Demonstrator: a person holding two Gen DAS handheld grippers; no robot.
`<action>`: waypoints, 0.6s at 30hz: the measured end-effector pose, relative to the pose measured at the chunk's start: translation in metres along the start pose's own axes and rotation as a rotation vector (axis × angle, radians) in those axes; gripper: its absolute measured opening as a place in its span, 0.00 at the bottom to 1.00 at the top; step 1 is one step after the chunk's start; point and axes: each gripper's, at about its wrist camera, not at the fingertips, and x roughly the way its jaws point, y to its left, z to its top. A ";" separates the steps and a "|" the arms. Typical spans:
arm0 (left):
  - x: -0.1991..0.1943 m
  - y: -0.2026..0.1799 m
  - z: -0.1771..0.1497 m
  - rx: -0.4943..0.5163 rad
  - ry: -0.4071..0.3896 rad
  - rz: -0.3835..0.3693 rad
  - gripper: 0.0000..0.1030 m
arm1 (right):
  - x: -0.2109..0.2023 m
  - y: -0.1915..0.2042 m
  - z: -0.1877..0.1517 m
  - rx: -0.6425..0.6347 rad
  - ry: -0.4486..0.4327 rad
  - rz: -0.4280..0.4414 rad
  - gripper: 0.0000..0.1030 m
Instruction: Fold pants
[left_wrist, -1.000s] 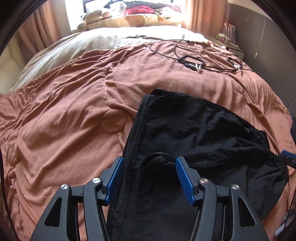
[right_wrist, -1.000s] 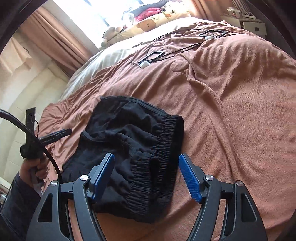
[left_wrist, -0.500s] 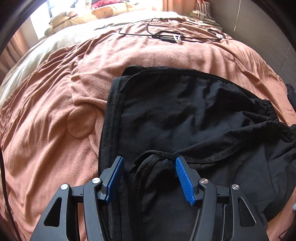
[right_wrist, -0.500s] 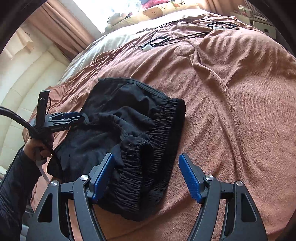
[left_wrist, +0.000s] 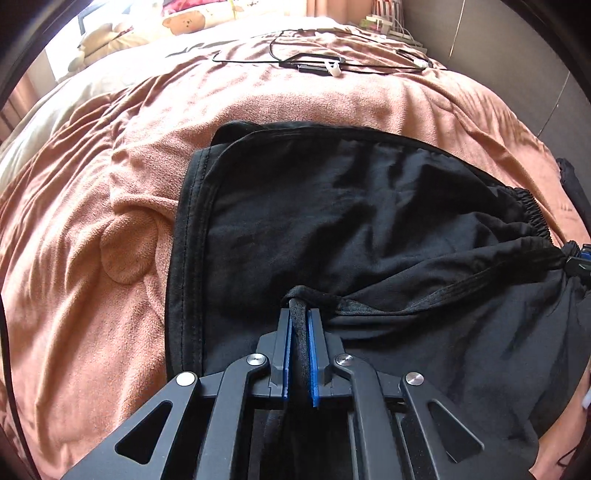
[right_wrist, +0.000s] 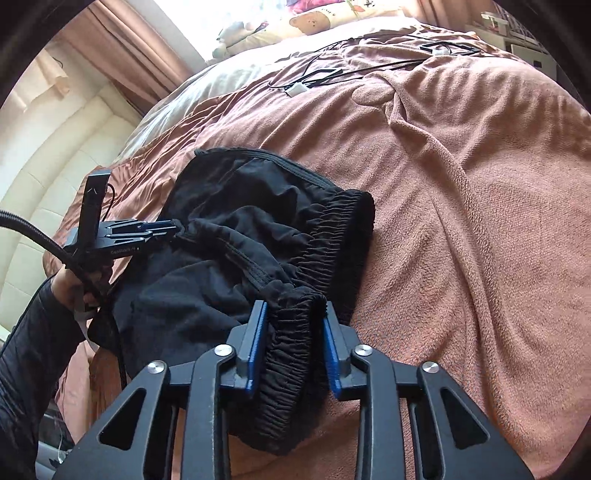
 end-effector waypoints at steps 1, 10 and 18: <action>-0.006 -0.001 -0.001 0.001 -0.027 0.008 0.08 | -0.001 0.001 0.000 -0.001 -0.008 0.000 0.15; -0.066 0.013 0.011 -0.087 -0.222 0.038 0.07 | -0.024 0.010 0.002 -0.006 -0.098 0.005 0.10; -0.065 0.025 0.041 -0.149 -0.275 0.076 0.07 | -0.024 0.009 0.010 0.040 -0.194 0.015 0.10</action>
